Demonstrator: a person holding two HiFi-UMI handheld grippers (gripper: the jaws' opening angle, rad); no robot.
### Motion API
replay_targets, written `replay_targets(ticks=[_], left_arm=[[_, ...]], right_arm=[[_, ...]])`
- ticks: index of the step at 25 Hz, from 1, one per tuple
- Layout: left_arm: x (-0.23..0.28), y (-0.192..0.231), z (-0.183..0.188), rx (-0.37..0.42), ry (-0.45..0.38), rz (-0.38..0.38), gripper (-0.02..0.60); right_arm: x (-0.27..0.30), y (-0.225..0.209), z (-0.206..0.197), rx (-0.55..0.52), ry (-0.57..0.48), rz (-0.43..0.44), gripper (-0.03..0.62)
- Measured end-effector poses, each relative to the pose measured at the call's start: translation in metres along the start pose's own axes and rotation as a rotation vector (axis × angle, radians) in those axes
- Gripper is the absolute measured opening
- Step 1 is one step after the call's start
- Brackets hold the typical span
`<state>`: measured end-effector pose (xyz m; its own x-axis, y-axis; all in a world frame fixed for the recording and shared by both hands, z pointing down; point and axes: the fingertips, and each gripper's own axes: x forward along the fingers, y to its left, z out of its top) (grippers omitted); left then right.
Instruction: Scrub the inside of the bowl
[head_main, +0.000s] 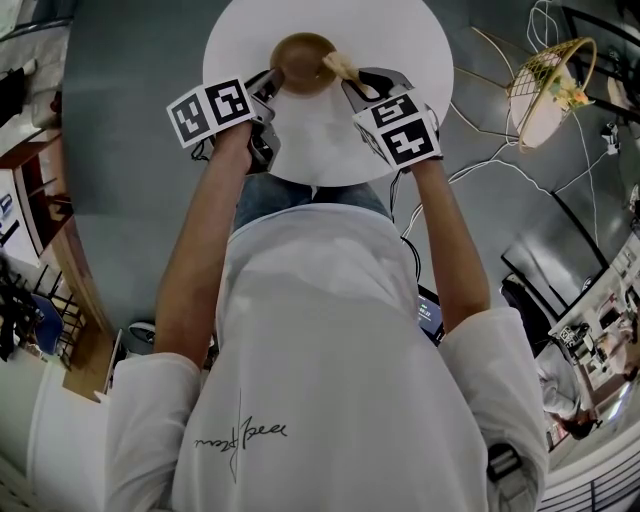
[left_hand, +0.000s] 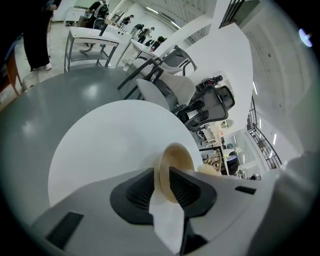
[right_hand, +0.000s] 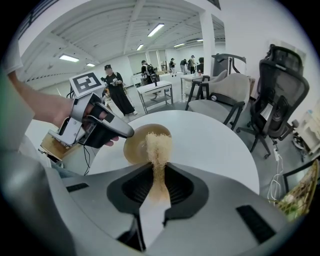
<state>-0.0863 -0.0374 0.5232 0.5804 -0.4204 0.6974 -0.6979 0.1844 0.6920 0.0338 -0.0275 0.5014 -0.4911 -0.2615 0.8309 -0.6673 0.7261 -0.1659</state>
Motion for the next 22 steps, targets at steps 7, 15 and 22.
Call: replay_targets(ticks=[7,15,22], left_arm=[[-0.012,0.011,0.001,0.021,-0.034,0.037,0.124],[-0.031,0.007,0.003,0.143,-0.092,0.074,0.124],[-0.050,-0.001,0.003,0.190,-0.168,0.089,0.079]], right_arm=[[-0.004,0.002,0.002,0.009,-0.015,-0.007,0.084],[-0.014,0.003,0.004,0.032,-0.043,0.002,0.084],[-0.027,0.013,0.009,0.013,-0.087,-0.008,0.084]])
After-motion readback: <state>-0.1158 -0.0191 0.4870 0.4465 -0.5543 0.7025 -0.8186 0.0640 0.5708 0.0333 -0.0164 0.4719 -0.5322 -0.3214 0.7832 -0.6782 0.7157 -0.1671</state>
